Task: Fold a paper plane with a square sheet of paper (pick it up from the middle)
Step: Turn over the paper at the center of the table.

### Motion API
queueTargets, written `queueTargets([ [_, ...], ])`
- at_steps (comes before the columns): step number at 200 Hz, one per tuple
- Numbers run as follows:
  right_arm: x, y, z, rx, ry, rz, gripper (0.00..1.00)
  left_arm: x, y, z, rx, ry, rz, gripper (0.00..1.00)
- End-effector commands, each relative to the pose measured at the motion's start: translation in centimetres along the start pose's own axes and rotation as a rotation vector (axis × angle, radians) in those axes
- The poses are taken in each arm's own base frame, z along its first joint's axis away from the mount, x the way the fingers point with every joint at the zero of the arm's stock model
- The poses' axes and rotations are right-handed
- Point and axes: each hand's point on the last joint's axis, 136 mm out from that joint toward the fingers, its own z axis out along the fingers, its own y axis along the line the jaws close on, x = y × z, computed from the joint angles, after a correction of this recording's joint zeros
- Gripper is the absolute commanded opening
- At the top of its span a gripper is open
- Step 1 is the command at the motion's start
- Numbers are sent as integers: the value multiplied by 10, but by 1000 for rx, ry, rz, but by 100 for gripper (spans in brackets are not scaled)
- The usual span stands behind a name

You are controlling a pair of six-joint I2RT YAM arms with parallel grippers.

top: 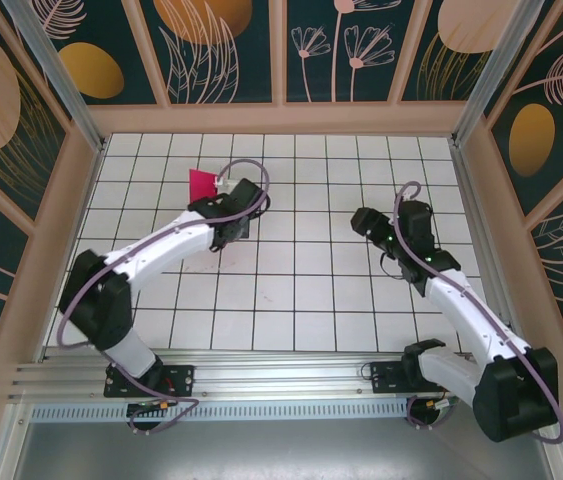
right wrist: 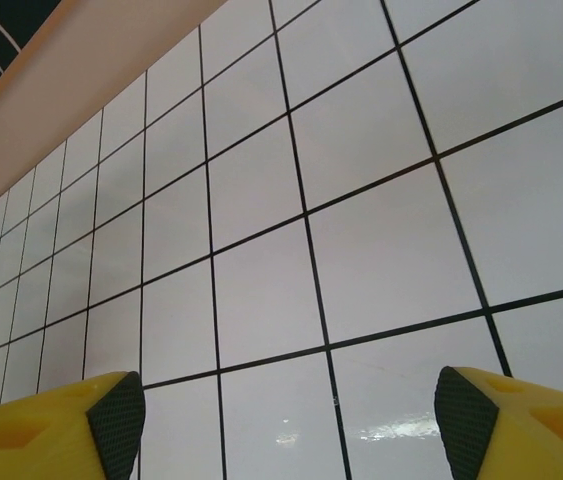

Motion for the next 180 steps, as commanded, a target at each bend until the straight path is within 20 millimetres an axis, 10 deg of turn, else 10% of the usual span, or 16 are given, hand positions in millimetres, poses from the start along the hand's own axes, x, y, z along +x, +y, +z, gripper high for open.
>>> queueTargets([
  [1, 5, -20, -7, 66, -4, 27, 80, 18, 16, 15, -218, 42, 145, 4],
  [112, 8, -36, -15, 101, 1, 61, 81, 60, -82, 65, -211, 75, 321, 8],
  [180, 9, -36, -13, 89, 26, 49, 81, 60, -128, 19, 156, 106, 180, 43],
])
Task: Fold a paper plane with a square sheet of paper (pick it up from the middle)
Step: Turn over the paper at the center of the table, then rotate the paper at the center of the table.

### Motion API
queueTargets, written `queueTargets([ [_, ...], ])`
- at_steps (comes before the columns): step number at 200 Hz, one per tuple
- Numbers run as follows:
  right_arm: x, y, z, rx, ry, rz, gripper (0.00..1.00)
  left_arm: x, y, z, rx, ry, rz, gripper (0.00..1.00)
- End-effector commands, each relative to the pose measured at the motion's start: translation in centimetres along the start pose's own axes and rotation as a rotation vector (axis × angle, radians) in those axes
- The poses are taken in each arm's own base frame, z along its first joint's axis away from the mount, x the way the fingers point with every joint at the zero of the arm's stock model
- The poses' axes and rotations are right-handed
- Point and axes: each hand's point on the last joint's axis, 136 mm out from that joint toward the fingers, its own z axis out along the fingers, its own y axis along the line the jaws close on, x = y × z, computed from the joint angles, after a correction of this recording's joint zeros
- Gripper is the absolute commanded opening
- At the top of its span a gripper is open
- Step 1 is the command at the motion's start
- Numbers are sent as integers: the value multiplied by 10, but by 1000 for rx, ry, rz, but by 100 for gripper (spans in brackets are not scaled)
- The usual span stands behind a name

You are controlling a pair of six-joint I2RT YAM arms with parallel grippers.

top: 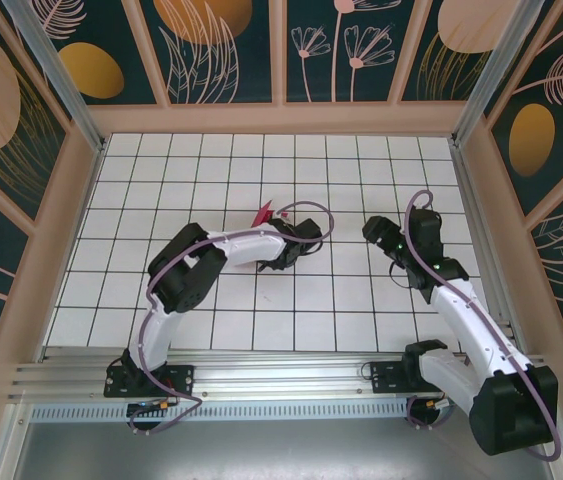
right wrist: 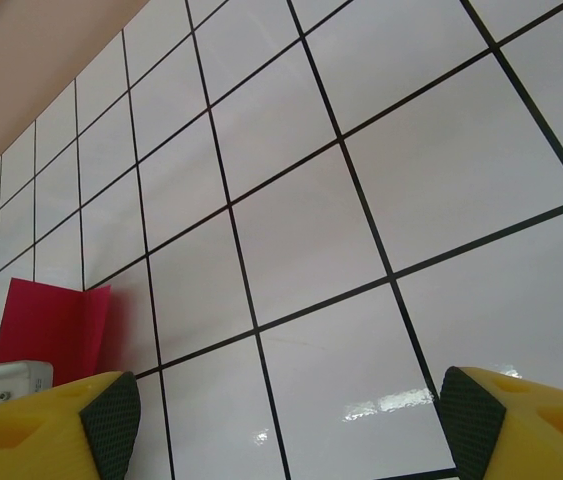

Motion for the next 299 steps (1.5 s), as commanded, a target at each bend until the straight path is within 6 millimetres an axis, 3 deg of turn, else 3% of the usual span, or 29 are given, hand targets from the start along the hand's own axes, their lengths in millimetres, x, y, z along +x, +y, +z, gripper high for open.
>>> queueTargets([
  [1, 2, 0, -2, -9, 15, -8, 81, -18, -19, -45, 265, -38, -110, 43],
  [16, 3, 5, 1, -30, 37, -27, 81, -32, -26, -81, 448, -95, -177, 48],
  [45, 11, 24, 9, -117, 101, -49, 81, -54, -11, -140, 651, -214, -283, 57],
  [81, 38, 62, 22, -221, 207, -55, 81, -62, 19, -162, 793, -278, -416, 61],
  [114, 71, 97, 34, -271, 283, -74, 81, -63, 49, -134, 889, -270, -548, 57],
  [156, 103, 120, 51, -270, 360, -89, 81, -39, 36, -66, 920, -130, -581, 35],
  [190, 117, 126, 56, -278, 398, -110, 81, -28, 23, -27, 913, -77, -592, 30],
  [207, 120, 129, 59, -288, 414, -124, 81, -28, 19, -18, 926, -68, -606, 28],
  [218, 123, 133, 61, -304, 433, -129, 80, -18, 13, -2, 905, -23, -619, 27],
  [299, 135, 142, 70, -358, 485, -134, 76, 27, 1, 7, 963, 72, -671, 25],
])
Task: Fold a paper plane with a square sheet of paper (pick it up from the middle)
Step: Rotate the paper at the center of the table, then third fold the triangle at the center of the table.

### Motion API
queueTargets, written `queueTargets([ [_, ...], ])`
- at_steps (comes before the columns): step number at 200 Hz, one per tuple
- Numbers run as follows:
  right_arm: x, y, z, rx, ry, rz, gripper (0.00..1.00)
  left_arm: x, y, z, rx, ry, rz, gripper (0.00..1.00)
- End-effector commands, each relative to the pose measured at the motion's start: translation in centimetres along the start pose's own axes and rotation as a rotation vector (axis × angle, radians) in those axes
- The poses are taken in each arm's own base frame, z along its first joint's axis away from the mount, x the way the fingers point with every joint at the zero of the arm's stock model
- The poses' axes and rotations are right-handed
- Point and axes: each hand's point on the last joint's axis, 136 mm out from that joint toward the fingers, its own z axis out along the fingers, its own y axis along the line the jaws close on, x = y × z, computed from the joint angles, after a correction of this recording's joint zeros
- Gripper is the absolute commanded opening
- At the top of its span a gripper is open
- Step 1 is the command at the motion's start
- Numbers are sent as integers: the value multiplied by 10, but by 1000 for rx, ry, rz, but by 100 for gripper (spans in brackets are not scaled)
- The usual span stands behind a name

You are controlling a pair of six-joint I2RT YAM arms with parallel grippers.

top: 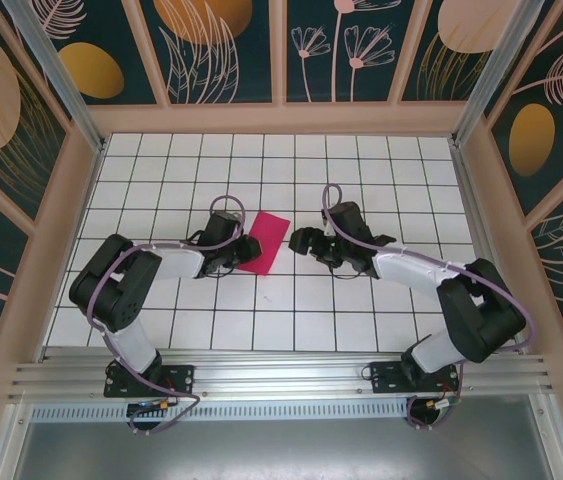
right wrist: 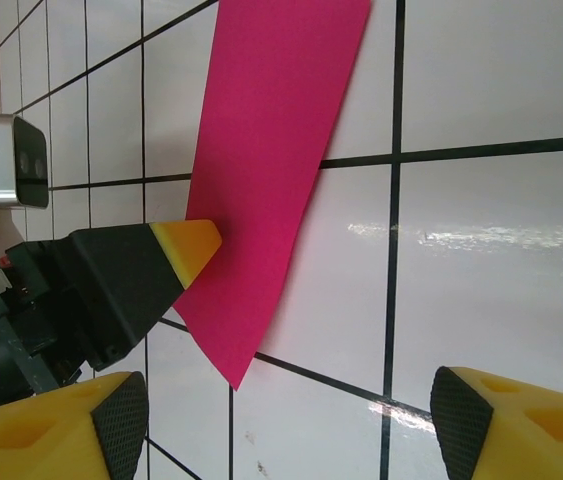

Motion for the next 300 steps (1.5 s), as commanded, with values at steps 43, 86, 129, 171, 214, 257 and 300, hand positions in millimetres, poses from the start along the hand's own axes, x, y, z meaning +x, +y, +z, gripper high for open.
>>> queueTargets([
  [43, -7, 12, 0, -37, -15, -20, 76, 46, -1, 1, 153, 94, -162, 23],
  [86, 3, 2, -4, -19, -3, 34, 70, 60, -30, 6, 181, 98, -184, 20],
  [129, 28, -18, -10, 22, 44, 167, 62, 62, -25, 9, 153, 64, -236, 19],
  [171, 53, -16, -2, 6, 114, 217, 60, 65, -24, 8, 149, 76, -229, 19],
  [214, 66, -12, 12, -3, 151, 216, 56, 66, -23, 9, 148, 83, -223, 19],
  [257, 69, -10, 23, -1, 172, 208, 50, 65, -24, 9, 146, 81, -216, 19],
  [300, 69, -7, 31, -18, 178, 193, 39, 64, -26, 8, 149, 82, -211, 19],
])
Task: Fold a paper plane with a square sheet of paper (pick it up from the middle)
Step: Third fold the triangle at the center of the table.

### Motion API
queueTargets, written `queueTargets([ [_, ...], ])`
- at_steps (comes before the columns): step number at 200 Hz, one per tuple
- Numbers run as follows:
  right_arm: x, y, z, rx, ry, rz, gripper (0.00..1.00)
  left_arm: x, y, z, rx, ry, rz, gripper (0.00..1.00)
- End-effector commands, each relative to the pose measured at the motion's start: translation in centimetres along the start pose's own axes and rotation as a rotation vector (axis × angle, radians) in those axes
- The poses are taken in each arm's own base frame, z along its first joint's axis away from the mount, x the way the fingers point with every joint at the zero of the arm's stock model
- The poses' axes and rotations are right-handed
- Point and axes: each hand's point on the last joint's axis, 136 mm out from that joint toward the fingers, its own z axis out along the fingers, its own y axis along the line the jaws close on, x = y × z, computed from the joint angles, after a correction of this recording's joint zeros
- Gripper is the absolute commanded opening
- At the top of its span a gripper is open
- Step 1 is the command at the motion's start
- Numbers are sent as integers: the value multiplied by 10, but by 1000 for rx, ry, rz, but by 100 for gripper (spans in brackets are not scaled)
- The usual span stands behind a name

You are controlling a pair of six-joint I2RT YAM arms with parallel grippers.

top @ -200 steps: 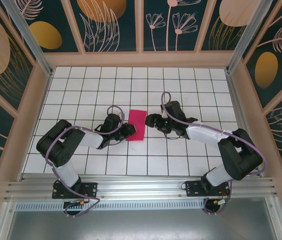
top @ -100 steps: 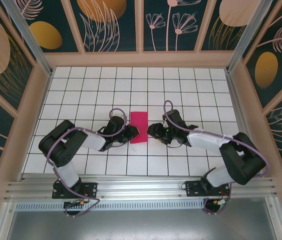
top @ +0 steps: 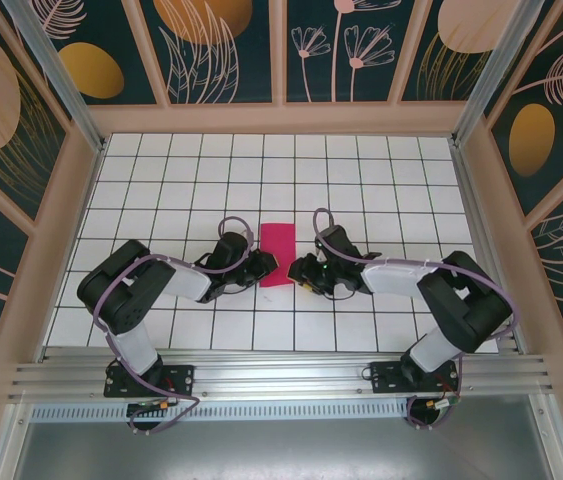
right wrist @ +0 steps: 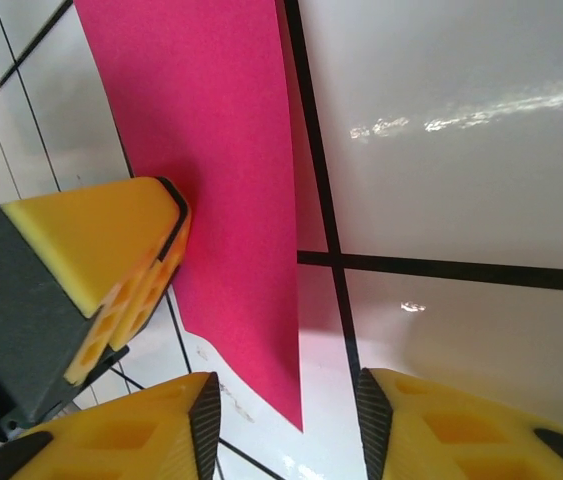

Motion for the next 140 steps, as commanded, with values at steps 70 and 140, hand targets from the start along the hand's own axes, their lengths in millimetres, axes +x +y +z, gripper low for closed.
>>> queueTargets([
  [70, -16, 17, 10, -29, -43, -42, 22, 3, 9, -2, -56, 13, 11, 19],
  [140, -17, -4, -2, 60, -80, -52, 0, -10, -57, -11, 132, -3, 153, 30],
])
